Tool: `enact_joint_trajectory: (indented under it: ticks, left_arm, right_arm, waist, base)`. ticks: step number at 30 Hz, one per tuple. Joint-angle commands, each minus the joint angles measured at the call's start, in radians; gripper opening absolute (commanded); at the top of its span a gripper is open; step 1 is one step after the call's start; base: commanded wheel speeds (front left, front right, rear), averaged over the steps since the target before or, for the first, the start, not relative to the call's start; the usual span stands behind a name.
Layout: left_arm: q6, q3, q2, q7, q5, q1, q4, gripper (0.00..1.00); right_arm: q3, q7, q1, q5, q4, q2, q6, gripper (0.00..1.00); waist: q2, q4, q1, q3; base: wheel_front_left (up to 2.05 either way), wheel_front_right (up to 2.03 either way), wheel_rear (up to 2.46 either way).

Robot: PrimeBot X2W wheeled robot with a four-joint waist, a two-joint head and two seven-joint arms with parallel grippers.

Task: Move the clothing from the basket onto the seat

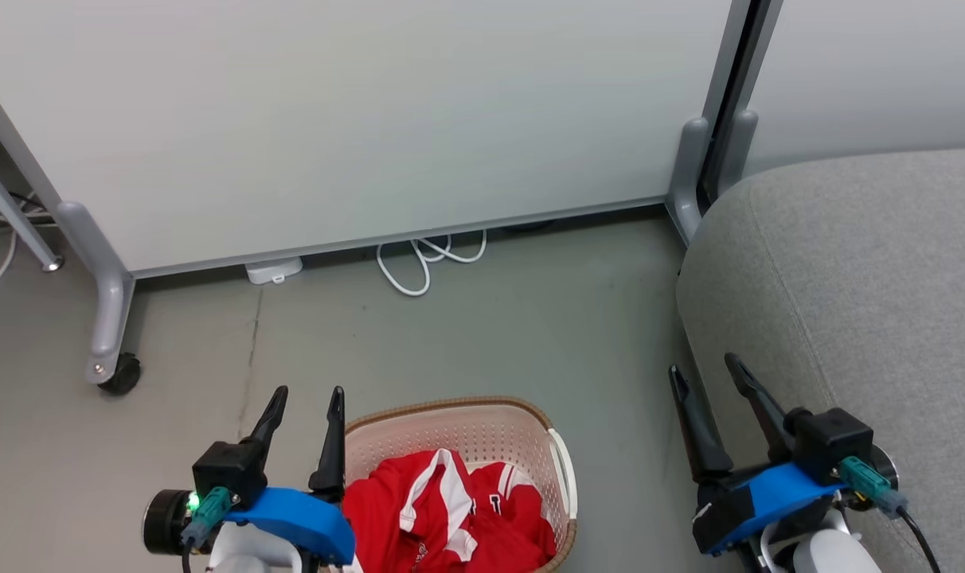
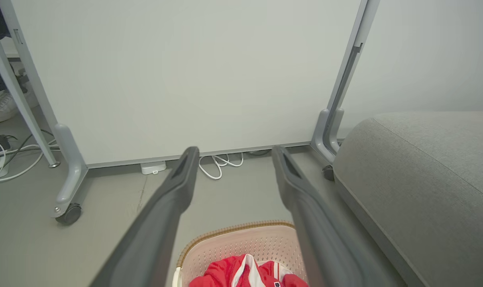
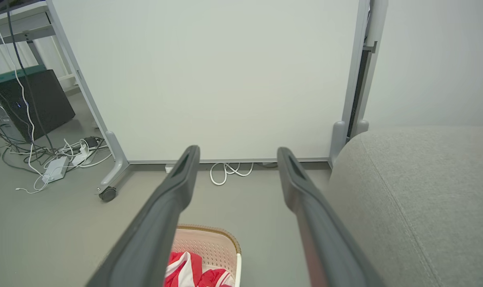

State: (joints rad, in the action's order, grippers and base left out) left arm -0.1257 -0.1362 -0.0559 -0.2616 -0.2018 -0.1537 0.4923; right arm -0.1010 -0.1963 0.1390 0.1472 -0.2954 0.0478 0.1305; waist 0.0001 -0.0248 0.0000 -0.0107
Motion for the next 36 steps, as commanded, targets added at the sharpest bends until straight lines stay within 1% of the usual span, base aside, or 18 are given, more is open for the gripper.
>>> enact_joint_trajectory:
  ticks: [1,5,6,7,14,20,28,32,36]
  left_arm:
    - [-0.007,-0.01,-0.015,-0.005,-0.002,-0.041,0.012,1.0]
    - [-0.007,-0.024,-0.041,-0.005,-0.018,-0.101,0.044,1.0]
    - [-0.007,-0.024,-0.041,-0.005,-0.018,-0.101,0.044,1.0]
    - [-0.008,-0.032,-0.049,-0.005,-0.025,-0.122,0.05,1.0]
    - [-0.006,-0.102,-0.131,-0.003,-0.064,-0.269,0.131,1.0]
    - [-0.006,-0.178,-0.201,0.012,-0.109,-0.375,0.222,1.0]
    - [-0.005,-0.246,-0.268,0.029,-0.172,-0.46,0.319,1.0]
    - [-0.005,-0.264,-0.294,0.045,-0.187,-0.498,0.364,1.0]
    - [-0.005,-0.272,-0.323,0.066,-0.195,-0.536,0.403,1.0]
  right_arm:
    - [-0.012,-0.005,0.032,0.005,0.015,0.005,0.0,1.0]
    - [-0.029,-0.008,0.073,0.012,0.04,0.004,0.0,1.0]
    - [-0.029,-0.008,0.073,0.012,0.04,0.004,0.0,1.0]
    - [-0.034,-0.008,0.087,0.012,0.049,0.004,0.0,1.0]
    - [-0.045,-0.023,0.183,0.033,0.087,0.004,0.0,1.0]
    - [-0.074,-0.045,0.249,0.055,0.098,0.003,0.0,1.0]
    - [-0.124,-0.066,0.3,0.115,0.091,0.003,0.0,1.0]
    - [-0.141,-0.069,0.316,0.131,0.094,0.003,0.0,1.0]
    - [-0.147,-0.07,0.324,0.15,0.121,0.003,0.0,1.0]
  waist:
    - [-0.0001,-0.019,0.0,-0.046]
    - [-0.0001,-0.052,0.0,-0.143]
    - [-0.0001,-0.052,0.0,-0.143]
    - [-0.0001,-0.062,0.0,-0.174]
    - [-0.0001,-0.132,0.0,-0.382]
    - [-0.0001,-0.2,0.0,-0.521]
    - [-0.0001,-0.285,0.0,-0.657]
    - [-0.0001,-0.315,0.0,-0.716]
    - [-0.0001,-0.338,0.0,-0.773]
  base:
    - [0.0,0.0,0.0]
    - [0.0,0.0,0.0]
    - [0.0,0.0,0.0]
    - [0.0,0.0,0.0]
    - [0.0,0.0,0.0]
    - [0.0,0.0,0.0]
    - [0.0,0.0,0.0]
    - [0.0,0.0,0.0]
    - [0.0,0.0,0.0]
